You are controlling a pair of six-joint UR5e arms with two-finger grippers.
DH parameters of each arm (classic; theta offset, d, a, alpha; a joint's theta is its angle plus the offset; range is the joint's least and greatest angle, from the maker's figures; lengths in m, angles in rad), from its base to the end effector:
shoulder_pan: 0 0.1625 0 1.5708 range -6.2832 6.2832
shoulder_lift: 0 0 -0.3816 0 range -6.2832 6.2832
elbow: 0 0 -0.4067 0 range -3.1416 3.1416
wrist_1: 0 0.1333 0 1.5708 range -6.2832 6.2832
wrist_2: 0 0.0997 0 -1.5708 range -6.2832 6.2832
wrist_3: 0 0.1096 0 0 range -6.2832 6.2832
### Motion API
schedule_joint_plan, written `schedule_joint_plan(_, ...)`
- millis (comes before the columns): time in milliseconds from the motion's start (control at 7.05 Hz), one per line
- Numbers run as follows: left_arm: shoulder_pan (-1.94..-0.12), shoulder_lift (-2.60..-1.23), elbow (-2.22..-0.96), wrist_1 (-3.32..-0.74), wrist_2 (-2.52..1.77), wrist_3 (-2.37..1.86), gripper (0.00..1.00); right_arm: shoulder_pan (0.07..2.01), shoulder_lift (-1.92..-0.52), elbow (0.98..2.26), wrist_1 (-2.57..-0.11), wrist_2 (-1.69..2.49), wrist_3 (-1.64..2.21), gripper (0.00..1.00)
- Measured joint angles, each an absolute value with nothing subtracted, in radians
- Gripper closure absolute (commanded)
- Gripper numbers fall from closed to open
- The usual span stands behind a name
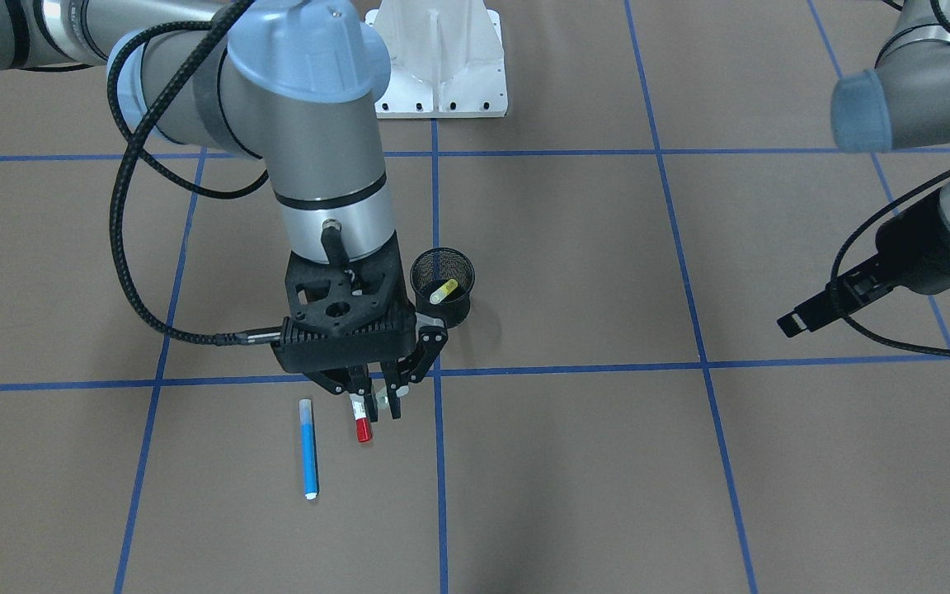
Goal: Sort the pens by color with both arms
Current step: 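Place the green highlighter near the red marker while the left arm advances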
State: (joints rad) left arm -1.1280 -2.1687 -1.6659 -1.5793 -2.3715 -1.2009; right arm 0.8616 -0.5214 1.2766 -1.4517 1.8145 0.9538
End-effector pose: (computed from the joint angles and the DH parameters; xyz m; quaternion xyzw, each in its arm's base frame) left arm 0.2305 -0.6135 0.2120 -0.0526 0.4810 -0.1956 0.8530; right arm -0.4220 -0.6559 0.0656 0.2018 -0.3847 0.0586 0.8988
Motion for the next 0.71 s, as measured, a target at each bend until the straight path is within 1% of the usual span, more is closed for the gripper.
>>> schedule_joint_plan(284, -1.025, -2.18, -1.746, -1.665, -2.239, -1.225, 0.01, 0.877, -0.486, 1.204, -1.616, 1.94, 0.95, 0.88)
schedule_joint_plan(425, -0.991, -2.178, -1.788, -1.731, -2.168, -1.248, 0.01, 0.879, -0.471, 1.179, -1.653, 1.978, 0.949, 0.88)
schedule_joint_plan(567, -0.944, -2.176, -1.823, -1.785, -2.061, -1.26, 0.01, 0.878, -0.447, 1.151, -1.657, 1.997, 0.948, 0.88)
schedule_joint_plan(709, -0.861, -2.179, -1.848, -1.808, -1.914, -1.263, 0.01, 0.874, -0.431, 1.125, -1.625, 2.005, 0.947, 0.88)
